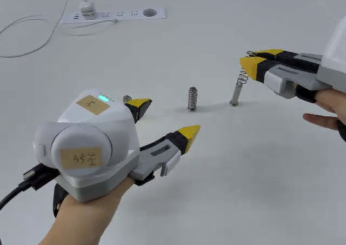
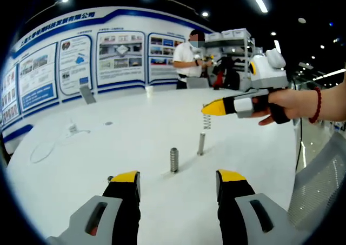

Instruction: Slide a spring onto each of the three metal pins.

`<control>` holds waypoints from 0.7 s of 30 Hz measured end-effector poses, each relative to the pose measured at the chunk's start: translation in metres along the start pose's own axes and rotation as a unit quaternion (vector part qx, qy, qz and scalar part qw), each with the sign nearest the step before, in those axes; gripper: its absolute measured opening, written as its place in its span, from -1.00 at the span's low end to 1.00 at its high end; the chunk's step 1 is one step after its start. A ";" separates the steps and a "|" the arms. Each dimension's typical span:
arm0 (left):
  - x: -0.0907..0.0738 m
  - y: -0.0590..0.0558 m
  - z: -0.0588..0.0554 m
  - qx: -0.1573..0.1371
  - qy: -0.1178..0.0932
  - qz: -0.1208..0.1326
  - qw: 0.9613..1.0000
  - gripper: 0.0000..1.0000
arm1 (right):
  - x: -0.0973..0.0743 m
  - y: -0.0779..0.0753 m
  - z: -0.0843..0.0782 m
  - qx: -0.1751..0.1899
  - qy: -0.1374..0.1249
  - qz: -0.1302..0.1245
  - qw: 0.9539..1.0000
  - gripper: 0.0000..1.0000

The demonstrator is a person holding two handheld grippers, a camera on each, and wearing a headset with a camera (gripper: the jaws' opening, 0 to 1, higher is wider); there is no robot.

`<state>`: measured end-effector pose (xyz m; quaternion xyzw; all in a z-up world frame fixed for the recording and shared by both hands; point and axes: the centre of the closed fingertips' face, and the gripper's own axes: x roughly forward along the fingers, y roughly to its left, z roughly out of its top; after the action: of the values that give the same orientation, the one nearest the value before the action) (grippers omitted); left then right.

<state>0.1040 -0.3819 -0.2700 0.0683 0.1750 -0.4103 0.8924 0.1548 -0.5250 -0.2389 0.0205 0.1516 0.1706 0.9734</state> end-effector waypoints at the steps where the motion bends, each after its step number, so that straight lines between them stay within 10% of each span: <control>1: -0.001 0.002 0.000 -0.003 0.000 0.003 1.000 0.16 | 0.001 -0.001 0.000 -0.001 0.000 0.000 1.000 -0.76; 21: -0.020 0.036 -0.014 -0.029 0.012 0.052 0.998 0.76 | 0.011 -0.010 -0.012 -0.012 0.007 -0.018 1.000 -0.76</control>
<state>0.1156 -0.3399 -0.2767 0.0559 0.1939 -0.3573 0.9119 0.1645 -0.5309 -0.2545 0.0052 0.1565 0.1548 0.9755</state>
